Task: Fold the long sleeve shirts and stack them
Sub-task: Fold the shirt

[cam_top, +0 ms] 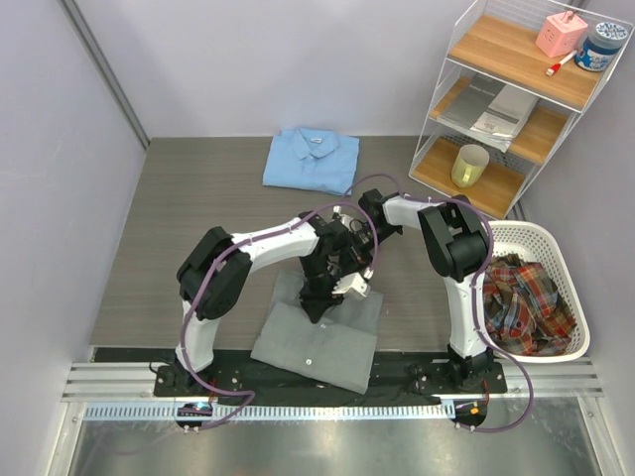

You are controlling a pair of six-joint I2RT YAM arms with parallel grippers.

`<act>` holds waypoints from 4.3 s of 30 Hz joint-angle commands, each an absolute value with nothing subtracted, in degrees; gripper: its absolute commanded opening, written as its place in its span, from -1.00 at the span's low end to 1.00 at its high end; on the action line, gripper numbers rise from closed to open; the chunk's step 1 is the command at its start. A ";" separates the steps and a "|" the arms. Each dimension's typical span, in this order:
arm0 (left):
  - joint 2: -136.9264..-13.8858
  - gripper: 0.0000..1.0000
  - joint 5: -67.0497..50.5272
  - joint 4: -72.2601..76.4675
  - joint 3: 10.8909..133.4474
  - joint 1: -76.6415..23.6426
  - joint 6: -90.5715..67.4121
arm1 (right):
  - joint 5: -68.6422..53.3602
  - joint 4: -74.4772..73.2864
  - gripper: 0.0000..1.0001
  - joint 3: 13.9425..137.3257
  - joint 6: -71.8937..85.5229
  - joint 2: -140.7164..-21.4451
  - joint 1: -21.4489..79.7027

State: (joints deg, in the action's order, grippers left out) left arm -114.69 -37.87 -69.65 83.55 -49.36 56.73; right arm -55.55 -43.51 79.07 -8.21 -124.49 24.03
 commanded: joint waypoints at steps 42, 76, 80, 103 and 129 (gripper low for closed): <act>-122.35 -0.56 -30.76 -78.40 110.65 -39.11 58.27 | -53.35 -58.00 -0.19 93.68 -19.77 -126.04 22.68; -126.91 0.15 -43.77 -91.32 105.39 -25.40 62.05 | -50.36 -68.38 0.05 81.39 -34.45 -115.40 18.28; -126.56 0.08 -44.21 -91.93 103.72 -25.40 62.75 | -50.62 -68.55 -0.02 80.42 -34.63 -114.61 18.89; -126.81 -1.00 -41.92 -95.19 111.79 -23.47 61.53 | -44.91 -70.23 -0.97 85.07 -36.12 -114.86 17.14; -133.87 -1.00 -38.41 -85.69 118.21 -21.62 49.57 | -33.92 -60.38 -0.97 93.43 -30.15 -122.88 13.97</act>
State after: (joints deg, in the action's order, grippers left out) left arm -139.74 -39.33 -75.99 118.54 -23.40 49.82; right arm -39.33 -61.34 92.09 -29.91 -127.26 14.46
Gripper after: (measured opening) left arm 0.004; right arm 0.028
